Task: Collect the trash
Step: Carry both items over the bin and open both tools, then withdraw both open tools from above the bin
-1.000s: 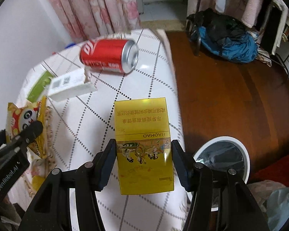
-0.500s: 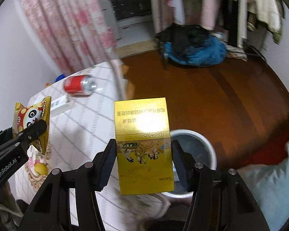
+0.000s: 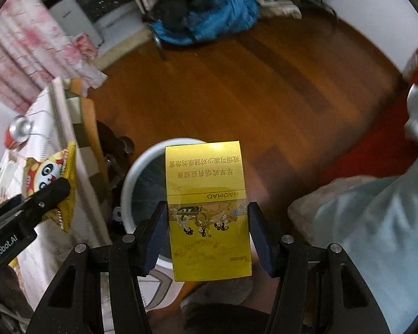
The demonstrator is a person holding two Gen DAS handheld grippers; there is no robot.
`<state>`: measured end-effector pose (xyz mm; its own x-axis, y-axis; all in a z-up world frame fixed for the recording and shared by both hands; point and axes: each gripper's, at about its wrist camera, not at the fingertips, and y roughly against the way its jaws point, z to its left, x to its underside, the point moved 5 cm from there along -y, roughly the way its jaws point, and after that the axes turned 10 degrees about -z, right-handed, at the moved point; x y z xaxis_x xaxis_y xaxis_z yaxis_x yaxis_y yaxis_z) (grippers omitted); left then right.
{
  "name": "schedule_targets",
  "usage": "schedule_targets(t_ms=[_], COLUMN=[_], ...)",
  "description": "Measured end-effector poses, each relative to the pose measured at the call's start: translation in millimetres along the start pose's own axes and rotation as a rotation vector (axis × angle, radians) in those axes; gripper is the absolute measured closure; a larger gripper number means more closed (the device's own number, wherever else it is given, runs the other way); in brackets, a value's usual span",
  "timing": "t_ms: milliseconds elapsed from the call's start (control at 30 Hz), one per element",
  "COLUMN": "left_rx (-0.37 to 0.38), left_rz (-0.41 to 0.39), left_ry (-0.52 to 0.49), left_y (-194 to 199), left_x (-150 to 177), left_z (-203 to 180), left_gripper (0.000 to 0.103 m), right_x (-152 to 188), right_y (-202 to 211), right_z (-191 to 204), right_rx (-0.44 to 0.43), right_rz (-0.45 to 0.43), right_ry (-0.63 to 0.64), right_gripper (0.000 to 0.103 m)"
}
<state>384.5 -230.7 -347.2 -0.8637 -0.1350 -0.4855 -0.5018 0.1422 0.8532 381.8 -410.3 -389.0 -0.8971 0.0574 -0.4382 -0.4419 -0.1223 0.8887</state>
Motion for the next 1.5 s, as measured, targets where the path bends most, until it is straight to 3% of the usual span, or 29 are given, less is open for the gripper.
schedule_targets(t_ms=[167,400,500,533,567,600,633,1033,1500], left_rx=[0.018,-0.004,-0.024,-0.028,-0.028,-0.036,-0.044,-0.113,-0.128], left_rz=[0.079,0.125,0.117,0.113,0.109,0.106,0.104,0.053,-0.054], left_ry=[-0.009,-0.004,-0.017,-0.018,-0.019,-0.022,-0.026,-0.05,-0.042], left_y=[-36,-53,-54,-52,-50,-46,-46,-13,64], left_x=[5,13,13,14,13,15,14,10,3], left_z=[-8,-6,-6,-5,-5,-2,0,13,15], left_gripper=[0.053,0.047,0.029,0.016,0.005,0.004,0.004,0.004,0.004], right_x=[5,13,15,15,15,15,15,11,3], right_y=[-51,-92,-104,-106,-106,-106,-104,-51,45], right_z=[-20,-22,-20,-19,-18,-18,-18,-14,13], right_rx=[-0.034,-0.089,-0.098,-0.091,-0.087,-0.078,-0.07,0.074,0.064], right_rz=[0.075,0.148,0.176,0.182,0.187,0.189,0.186,0.133,0.014], right_ry=[-0.072,-0.114,-0.123,-0.12,-0.119,-0.119,-0.118,0.006,0.077], right_gripper=[0.044,0.044,0.044,0.043,0.037,0.014,0.003,0.003,0.003])
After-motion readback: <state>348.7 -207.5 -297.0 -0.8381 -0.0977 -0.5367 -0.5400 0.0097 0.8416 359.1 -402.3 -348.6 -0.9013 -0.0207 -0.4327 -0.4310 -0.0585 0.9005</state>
